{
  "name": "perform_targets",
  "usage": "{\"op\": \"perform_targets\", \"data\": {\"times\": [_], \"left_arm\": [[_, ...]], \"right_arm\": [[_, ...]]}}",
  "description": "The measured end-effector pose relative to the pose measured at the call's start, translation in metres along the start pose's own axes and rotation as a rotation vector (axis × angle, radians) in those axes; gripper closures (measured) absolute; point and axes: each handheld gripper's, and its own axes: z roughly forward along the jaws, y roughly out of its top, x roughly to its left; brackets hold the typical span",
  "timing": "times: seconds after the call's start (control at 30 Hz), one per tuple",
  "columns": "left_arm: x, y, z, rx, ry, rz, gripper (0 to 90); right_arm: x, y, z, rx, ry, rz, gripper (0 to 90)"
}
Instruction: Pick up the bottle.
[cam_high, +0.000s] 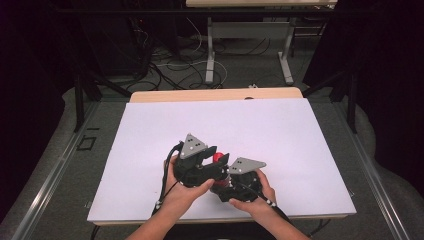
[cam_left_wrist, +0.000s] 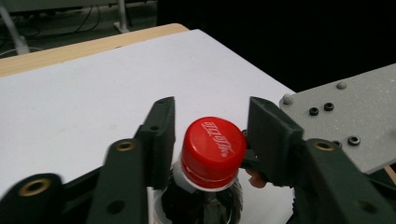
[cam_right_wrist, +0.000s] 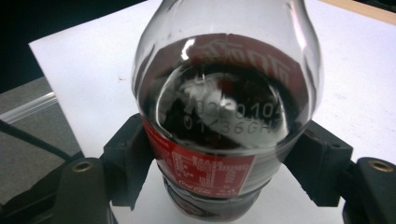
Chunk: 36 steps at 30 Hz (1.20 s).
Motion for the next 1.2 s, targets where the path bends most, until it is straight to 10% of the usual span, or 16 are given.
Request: {"op": "perform_targets", "data": {"times": [0.17,0.4,1.2], "left_arm": [[0.017,0.002,-0.011,-0.005,-0.108,0.024,41.9],[0.040,0.005,-0.023,0.012,-0.383,0.210,38.5],[0.047,-0.002,-0.019,0.062,-0.523,0.315,60.7]], "right_arm": [[-0.001,0.000,0.000,0.003,0.048,-0.011,28.7],[-0.001,0.003,-0.002,0.017,0.165,-0.074,28.7],[0.008,0.003,-0.002,0.013,0.295,-0.161,28.7]]}}
